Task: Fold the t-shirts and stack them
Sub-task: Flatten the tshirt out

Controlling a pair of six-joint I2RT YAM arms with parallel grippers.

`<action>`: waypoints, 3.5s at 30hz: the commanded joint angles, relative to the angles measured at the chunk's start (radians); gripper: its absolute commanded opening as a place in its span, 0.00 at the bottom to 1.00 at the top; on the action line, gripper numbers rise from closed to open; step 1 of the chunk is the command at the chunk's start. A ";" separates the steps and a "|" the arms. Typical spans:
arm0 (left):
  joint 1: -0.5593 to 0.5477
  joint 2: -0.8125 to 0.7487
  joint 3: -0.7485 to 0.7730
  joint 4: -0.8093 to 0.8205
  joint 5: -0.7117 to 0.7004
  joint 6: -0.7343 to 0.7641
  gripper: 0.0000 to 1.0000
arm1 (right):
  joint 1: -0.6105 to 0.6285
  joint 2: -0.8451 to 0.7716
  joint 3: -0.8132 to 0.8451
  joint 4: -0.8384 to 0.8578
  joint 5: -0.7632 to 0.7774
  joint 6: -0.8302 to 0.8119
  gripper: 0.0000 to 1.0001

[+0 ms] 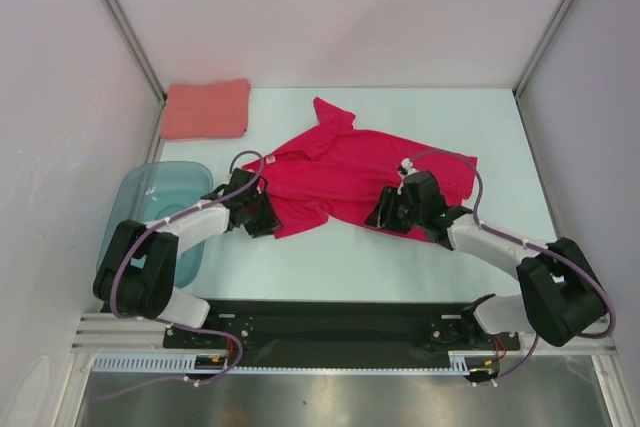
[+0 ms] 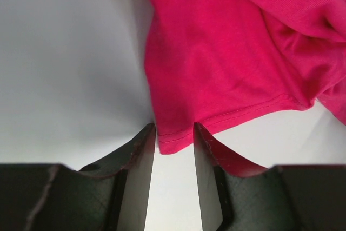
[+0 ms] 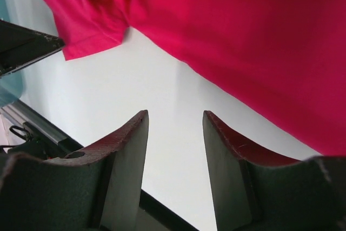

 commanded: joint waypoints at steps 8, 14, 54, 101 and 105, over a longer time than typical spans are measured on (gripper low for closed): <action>-0.032 0.060 -0.054 -0.021 -0.034 -0.056 0.37 | -0.130 -0.177 0.022 -0.272 0.163 0.071 0.51; -0.032 0.043 -0.048 -0.023 -0.049 -0.045 0.10 | -0.178 -0.242 0.036 -0.444 0.287 0.161 0.51; -0.032 -0.105 -0.109 -0.011 -0.026 0.007 0.01 | -0.498 -0.405 -0.075 -0.560 0.260 0.175 0.52; -0.069 -0.400 0.065 -0.165 -0.005 0.075 0.00 | -0.606 -0.420 -0.311 -0.316 0.297 0.473 0.00; -0.068 -0.425 0.163 -0.216 -0.059 0.101 0.00 | -0.609 -0.443 -0.228 -0.304 0.252 0.347 0.00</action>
